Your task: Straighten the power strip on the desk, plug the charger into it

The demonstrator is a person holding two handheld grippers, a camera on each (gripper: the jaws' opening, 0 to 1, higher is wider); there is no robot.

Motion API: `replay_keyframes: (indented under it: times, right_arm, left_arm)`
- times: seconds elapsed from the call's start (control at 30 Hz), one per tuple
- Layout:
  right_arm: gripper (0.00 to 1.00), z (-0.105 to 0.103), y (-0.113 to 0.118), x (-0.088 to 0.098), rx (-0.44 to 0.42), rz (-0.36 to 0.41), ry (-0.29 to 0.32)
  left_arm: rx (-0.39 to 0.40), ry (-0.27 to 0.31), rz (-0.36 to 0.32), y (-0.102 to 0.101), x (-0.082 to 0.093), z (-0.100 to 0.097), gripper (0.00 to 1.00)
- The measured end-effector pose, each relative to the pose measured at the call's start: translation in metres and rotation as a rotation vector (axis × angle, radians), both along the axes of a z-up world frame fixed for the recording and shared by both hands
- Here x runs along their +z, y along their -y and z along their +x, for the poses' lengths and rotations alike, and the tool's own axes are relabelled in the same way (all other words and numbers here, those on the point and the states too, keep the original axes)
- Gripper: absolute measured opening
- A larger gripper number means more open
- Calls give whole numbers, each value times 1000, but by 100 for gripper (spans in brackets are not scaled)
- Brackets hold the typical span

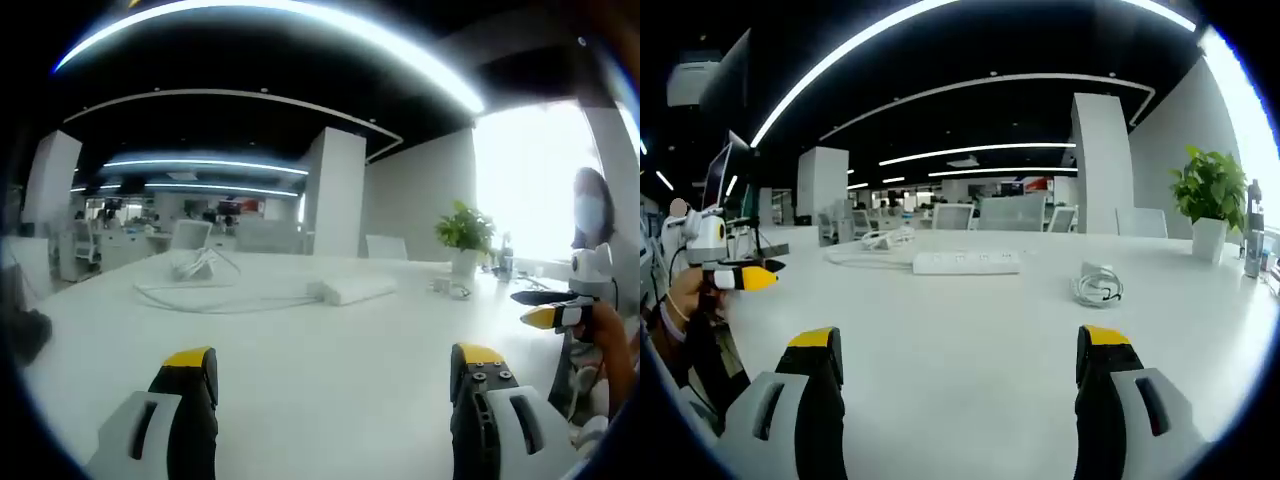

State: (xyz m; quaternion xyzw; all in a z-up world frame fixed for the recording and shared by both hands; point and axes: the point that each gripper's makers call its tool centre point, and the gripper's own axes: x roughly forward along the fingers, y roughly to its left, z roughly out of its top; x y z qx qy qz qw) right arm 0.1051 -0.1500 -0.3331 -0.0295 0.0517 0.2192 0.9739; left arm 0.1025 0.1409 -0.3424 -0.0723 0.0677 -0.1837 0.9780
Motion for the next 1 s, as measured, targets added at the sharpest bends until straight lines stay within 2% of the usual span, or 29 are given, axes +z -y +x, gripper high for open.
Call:
replay_keyframes:
  times: [0.67,1.0]
  right_arm:
    - [97,-2,-1,1,4,-8,2]
    - [97,-4,1,3,2,-6,8]
  left_arm:
    - [6,-1,-9,-2,0,-2,99]
    - [-38,12,-26,1,10,4,99]
